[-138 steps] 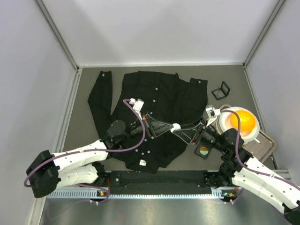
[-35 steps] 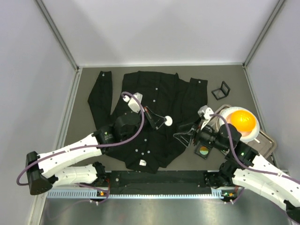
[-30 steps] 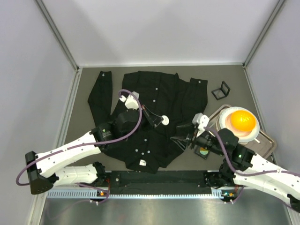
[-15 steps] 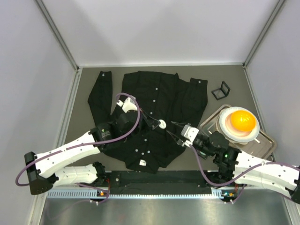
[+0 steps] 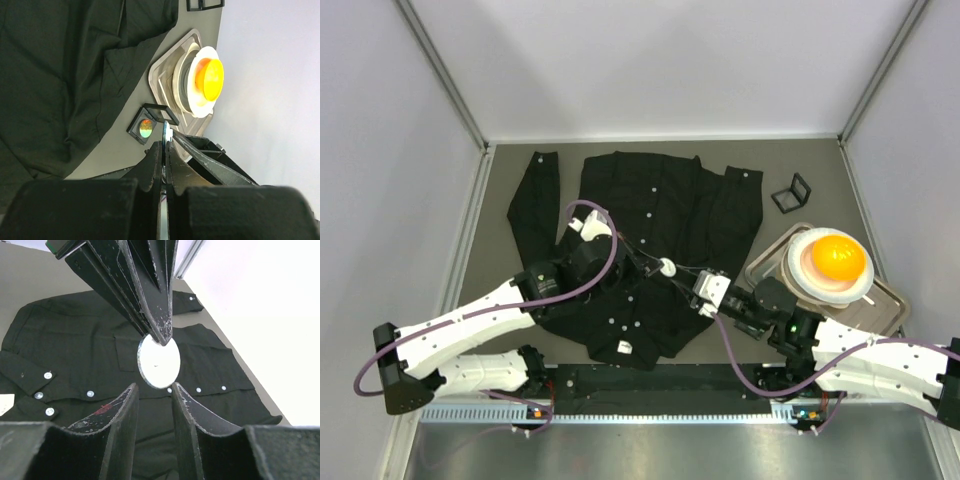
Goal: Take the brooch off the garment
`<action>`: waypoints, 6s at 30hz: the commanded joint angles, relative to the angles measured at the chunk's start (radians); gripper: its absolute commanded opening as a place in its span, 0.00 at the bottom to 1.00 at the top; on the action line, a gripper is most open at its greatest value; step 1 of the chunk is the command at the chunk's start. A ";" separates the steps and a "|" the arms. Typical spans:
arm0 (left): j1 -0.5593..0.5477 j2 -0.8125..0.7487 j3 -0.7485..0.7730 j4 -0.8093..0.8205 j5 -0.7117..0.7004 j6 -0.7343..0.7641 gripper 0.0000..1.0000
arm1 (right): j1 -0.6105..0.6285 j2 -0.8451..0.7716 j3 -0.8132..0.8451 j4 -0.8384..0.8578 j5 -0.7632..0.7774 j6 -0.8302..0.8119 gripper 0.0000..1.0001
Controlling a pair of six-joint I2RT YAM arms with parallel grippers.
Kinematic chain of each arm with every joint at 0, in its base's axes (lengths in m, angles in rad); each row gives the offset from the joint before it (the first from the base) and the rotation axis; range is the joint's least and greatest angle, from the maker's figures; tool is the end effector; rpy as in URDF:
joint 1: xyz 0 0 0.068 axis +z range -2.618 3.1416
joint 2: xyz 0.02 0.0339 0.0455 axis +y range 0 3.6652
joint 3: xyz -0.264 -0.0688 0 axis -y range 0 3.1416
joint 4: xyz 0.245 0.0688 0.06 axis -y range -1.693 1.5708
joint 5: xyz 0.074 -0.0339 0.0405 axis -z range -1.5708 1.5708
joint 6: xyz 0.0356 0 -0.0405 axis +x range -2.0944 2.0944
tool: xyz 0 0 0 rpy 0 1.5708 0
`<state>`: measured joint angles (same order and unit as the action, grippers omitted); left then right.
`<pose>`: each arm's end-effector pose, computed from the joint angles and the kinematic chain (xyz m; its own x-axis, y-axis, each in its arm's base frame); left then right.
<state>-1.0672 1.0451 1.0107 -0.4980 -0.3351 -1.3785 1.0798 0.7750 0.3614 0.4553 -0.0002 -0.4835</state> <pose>0.1199 -0.1933 0.3388 -0.7245 -0.6060 -0.3285 -0.1085 0.5709 -0.8138 0.0893 0.1670 0.2593 0.4274 -0.1866 -0.8846 -0.7717 0.4344 -0.4645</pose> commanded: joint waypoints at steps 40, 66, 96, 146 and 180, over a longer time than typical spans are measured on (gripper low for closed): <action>0.179 0.001 -0.182 0.541 0.462 0.642 0.60 | -0.733 0.061 0.232 -0.340 -0.660 0.960 0.00; 0.283 0.128 -0.337 1.039 0.920 0.463 0.50 | -0.744 -0.016 0.162 -0.234 -0.971 1.224 0.00; 0.283 0.158 -0.363 1.184 0.924 0.381 0.05 | -0.744 -0.068 0.113 -0.245 -0.888 1.301 0.24; 0.211 0.216 -0.463 1.553 0.590 0.213 0.00 | -0.435 -0.098 -0.177 0.408 -0.248 1.703 0.27; 0.288 -0.051 -0.291 0.734 0.384 0.643 0.68 | -0.759 0.102 -0.027 0.141 0.062 1.686 0.00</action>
<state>-0.8021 1.0447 0.6247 0.4545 0.0906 -0.9100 0.4732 0.7464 0.2321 0.6235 0.0002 1.2140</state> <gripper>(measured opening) 0.682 0.014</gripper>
